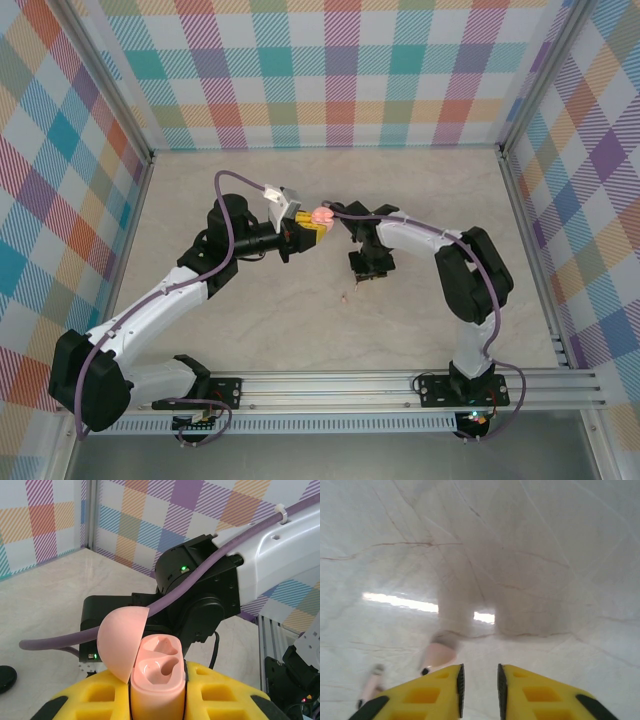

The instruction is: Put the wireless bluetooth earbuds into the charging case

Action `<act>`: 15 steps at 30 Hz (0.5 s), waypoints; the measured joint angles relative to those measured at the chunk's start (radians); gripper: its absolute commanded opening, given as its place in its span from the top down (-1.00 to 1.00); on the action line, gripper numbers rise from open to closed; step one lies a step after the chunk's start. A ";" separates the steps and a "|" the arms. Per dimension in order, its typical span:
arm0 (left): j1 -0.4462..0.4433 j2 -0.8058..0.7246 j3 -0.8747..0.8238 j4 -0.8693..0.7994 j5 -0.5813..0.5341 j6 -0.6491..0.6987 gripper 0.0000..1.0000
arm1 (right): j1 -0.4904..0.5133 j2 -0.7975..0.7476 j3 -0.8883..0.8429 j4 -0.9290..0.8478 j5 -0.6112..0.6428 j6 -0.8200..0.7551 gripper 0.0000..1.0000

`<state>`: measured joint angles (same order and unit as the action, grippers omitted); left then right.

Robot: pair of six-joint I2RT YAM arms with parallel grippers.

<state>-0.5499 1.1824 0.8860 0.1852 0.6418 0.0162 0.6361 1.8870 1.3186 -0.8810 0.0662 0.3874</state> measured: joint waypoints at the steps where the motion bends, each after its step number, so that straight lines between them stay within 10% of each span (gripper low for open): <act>1: 0.000 0.000 0.000 0.000 0.000 0.001 0.77 | -0.001 -0.009 0.000 0.001 -0.010 0.004 0.11; 15: 0.000 0.000 0.000 0.000 0.000 0.003 0.77 | 0.000 -0.031 -0.036 0.066 -0.090 0.346 0.02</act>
<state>-0.5499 1.1824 0.8860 0.1852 0.6418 0.0189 0.6365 1.8557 1.2827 -0.8150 -0.0235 0.7334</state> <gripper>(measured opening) 0.217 0.492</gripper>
